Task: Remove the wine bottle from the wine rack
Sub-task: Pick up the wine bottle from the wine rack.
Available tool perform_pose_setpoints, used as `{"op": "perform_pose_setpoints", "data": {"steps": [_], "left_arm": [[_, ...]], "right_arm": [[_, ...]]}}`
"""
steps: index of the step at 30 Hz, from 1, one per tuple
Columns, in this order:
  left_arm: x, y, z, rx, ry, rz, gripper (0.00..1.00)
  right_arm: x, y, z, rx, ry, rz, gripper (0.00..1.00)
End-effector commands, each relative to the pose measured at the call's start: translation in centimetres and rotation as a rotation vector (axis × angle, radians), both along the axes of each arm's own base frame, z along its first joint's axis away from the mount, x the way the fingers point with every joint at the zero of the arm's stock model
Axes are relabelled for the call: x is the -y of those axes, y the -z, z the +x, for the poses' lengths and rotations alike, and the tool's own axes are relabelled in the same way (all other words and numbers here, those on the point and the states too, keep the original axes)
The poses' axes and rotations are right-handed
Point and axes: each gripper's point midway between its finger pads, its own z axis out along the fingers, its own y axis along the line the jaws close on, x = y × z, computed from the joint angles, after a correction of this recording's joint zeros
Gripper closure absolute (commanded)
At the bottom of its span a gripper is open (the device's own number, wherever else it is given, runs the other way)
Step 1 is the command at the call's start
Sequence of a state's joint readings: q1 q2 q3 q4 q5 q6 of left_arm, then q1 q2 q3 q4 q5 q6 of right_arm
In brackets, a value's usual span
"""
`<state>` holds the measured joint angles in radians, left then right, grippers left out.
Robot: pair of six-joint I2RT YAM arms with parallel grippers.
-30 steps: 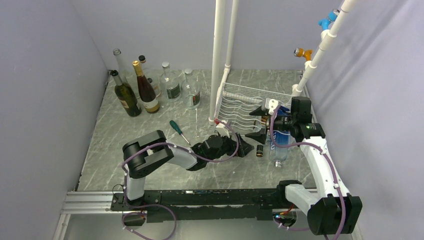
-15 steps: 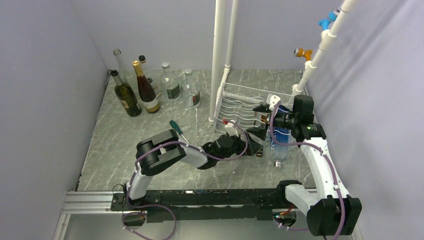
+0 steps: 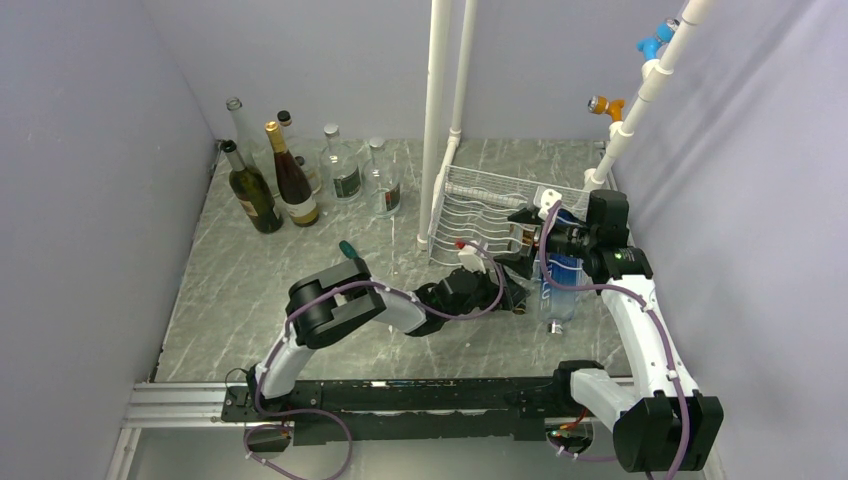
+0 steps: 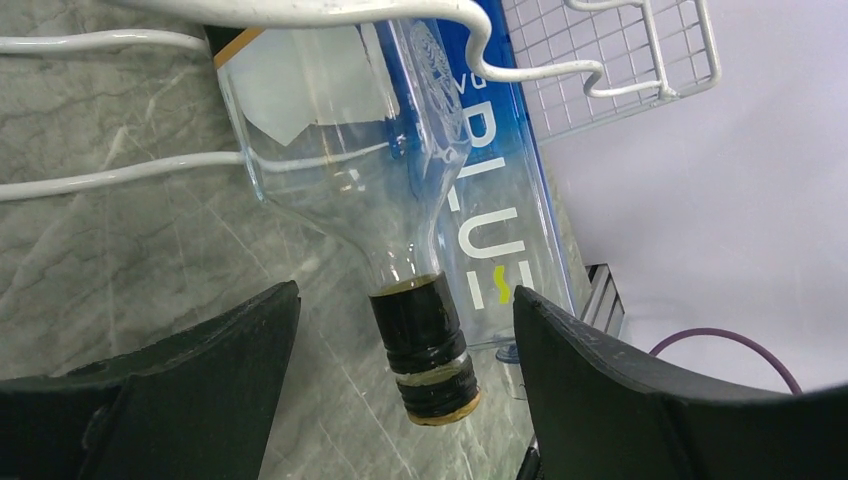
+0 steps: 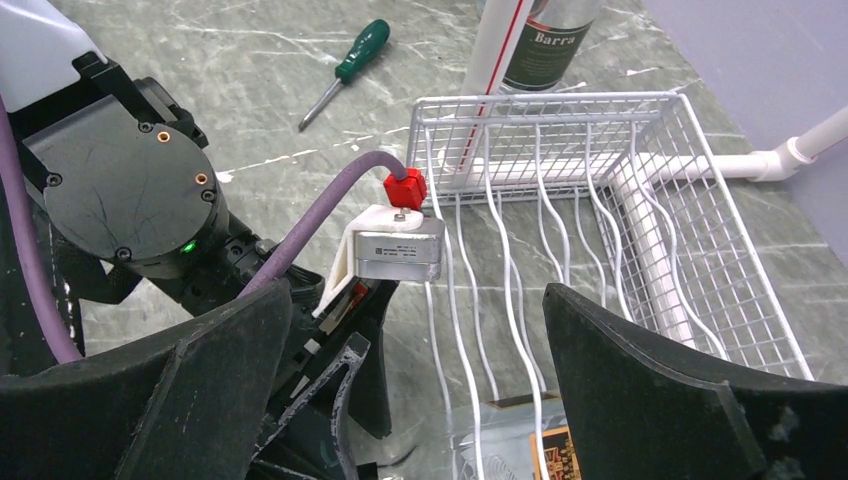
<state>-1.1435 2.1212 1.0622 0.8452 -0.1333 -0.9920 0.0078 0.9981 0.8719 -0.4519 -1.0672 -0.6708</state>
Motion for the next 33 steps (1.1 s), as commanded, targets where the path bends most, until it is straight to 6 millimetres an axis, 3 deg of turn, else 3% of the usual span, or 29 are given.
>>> {"op": "perform_pose_setpoints", "data": {"steps": [1, 18, 33], "left_arm": [[1.4, -0.9, 0.3, 0.001, -0.009, -0.039, 0.18], [3.0, 0.4, 0.3, -0.048, 0.014, -0.050, 0.31], [3.6, 1.0, 0.2, -0.067, 0.026, -0.052, 0.37]], "right_arm": [[0.0, -1.0, 0.1, 0.046, 0.003, 0.007, 0.00], [0.0, -1.0, 0.0, 0.049, 0.002, 0.009, 0.00], [0.8, -1.1, 0.3, 0.052, 0.028, 0.011, 0.00]]}}
